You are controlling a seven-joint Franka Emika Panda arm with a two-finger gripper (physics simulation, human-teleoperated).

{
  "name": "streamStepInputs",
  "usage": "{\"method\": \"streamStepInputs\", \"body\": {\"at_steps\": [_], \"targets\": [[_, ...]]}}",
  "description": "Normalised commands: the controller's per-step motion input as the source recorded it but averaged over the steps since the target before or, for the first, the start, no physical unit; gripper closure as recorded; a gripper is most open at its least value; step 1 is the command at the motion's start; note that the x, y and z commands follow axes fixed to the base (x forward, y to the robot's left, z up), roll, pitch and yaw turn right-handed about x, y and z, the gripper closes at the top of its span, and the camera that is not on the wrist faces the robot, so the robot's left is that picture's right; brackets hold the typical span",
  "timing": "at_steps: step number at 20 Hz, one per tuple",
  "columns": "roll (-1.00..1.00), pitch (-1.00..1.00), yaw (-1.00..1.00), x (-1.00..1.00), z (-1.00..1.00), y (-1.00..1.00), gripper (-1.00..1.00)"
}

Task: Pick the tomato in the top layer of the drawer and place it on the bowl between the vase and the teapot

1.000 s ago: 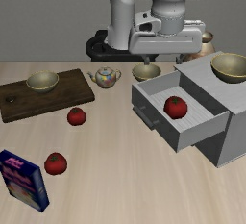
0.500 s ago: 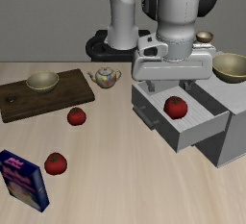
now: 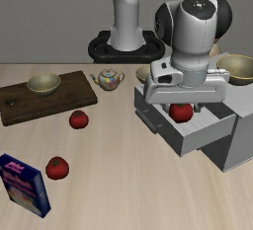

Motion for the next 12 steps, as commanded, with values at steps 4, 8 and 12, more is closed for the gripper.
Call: {"method": "streamStepInputs", "body": {"at_steps": [4, 8, 12], "targets": [[0.00, 0.00, 0.00, 0.00, 0.00, 0.00, 1.00], [0.00, 0.00, 0.00, 0.00, 0.00, 0.00, 1.00], [0.00, 0.00, 0.00, 0.00, 0.75, 0.00, 1.00]]}}
